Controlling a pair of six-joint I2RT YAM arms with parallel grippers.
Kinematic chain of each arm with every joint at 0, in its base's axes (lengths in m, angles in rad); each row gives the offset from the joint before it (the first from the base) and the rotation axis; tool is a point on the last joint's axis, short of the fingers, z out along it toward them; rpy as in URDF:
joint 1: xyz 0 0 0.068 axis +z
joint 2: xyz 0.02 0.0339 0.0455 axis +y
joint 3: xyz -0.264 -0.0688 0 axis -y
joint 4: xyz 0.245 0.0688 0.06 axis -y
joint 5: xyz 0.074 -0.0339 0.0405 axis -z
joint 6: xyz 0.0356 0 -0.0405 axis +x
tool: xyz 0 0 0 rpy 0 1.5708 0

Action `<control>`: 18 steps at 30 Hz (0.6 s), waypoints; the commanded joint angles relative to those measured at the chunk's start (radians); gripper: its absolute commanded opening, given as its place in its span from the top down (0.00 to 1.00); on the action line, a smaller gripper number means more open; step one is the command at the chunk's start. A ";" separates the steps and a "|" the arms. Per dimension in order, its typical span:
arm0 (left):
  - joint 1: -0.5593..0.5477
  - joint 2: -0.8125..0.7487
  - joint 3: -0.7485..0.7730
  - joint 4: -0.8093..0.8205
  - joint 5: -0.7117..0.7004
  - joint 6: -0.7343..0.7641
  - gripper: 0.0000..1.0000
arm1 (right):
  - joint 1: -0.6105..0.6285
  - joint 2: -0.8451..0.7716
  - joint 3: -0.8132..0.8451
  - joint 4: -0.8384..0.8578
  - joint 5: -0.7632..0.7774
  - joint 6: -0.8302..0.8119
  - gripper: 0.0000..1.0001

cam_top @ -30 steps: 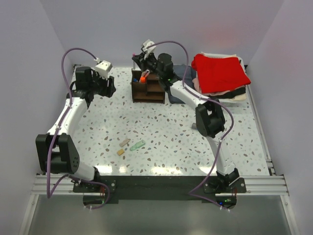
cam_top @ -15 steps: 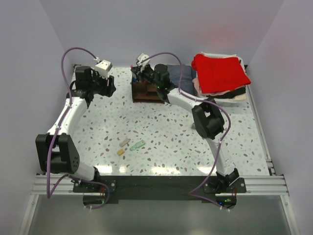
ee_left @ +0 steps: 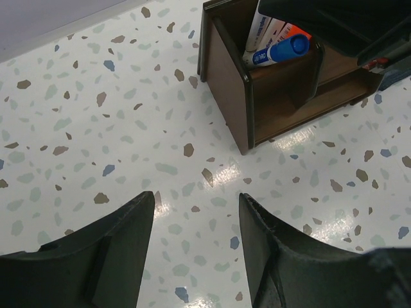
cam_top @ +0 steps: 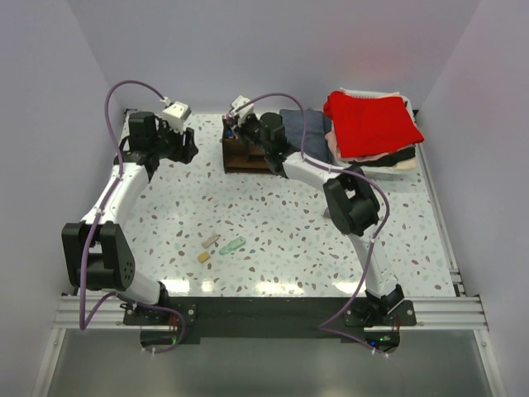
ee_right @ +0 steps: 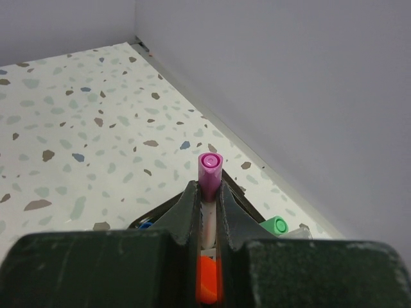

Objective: Sort the stationery into containers
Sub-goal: Place the pen in the storage box.

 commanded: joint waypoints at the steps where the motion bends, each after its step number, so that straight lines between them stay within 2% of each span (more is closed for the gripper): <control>1: 0.007 0.007 0.021 0.047 0.031 -0.019 0.40 | 0.004 -0.032 0.076 -0.087 0.027 -0.051 1.00; 7: 0.007 0.009 0.026 0.041 0.025 -0.013 0.40 | 0.002 0.031 0.145 -0.228 0.054 -0.039 1.00; 15: 0.007 0.005 0.022 0.043 0.029 -0.007 0.40 | 0.004 0.050 0.126 -0.271 0.077 -0.027 0.99; 18: 0.007 0.004 0.018 0.041 0.028 -0.005 0.40 | 0.004 0.043 0.102 -0.270 0.092 -0.016 0.79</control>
